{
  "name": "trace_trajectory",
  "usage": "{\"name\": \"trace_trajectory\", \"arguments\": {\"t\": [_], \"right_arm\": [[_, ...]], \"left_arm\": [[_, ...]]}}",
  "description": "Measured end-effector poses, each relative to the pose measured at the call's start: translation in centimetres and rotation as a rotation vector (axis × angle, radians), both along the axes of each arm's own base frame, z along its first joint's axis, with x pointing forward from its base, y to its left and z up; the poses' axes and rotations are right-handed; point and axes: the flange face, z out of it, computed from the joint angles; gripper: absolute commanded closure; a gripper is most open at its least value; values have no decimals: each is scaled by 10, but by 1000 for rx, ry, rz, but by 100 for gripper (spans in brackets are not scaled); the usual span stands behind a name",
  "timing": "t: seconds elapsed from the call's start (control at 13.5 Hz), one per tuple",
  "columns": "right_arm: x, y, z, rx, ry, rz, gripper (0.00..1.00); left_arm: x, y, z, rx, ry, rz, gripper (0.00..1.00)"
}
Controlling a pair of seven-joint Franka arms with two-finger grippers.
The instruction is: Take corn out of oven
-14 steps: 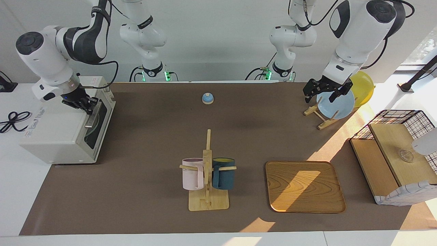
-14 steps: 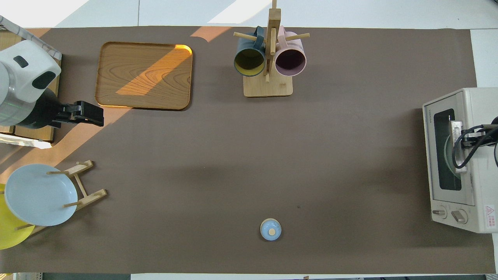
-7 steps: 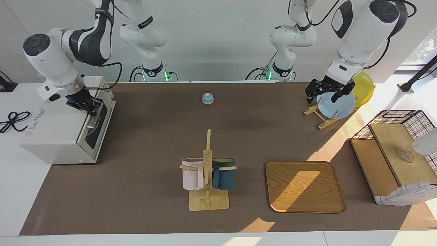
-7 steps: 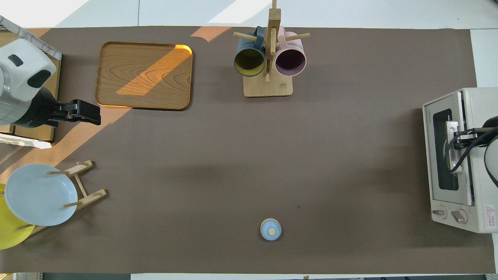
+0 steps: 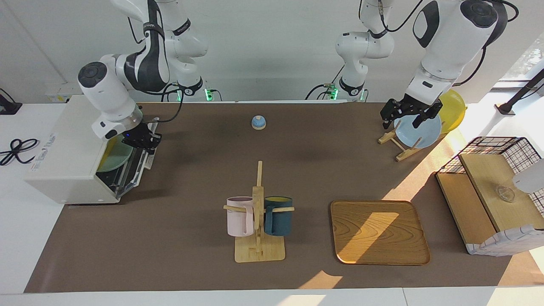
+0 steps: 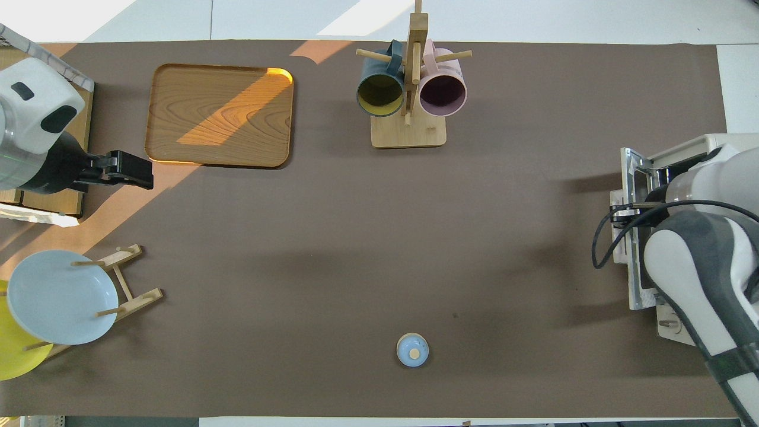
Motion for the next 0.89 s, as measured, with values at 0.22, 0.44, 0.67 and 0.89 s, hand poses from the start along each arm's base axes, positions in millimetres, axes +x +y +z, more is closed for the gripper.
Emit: {"name": "trace_trajectory", "arguments": {"t": [0.22, 0.44, 0.67, 0.89], "right_arm": [[-1, 20, -45, -3, -9, 1, 100], [-3, 26, -78, -3, -23, -9, 100], [-2, 25, -86, 5, -15, -46, 100], [-2, 26, -86, 4, -10, -70, 100]], "left_arm": [[0, 0, 0, 0, -1, 0, 0], [0, 0, 0, 0, -1, 0, 0], [0, 0, 0, 0, -2, 0, 0], [0, 0, 0, 0, -2, 0, 0]]}}
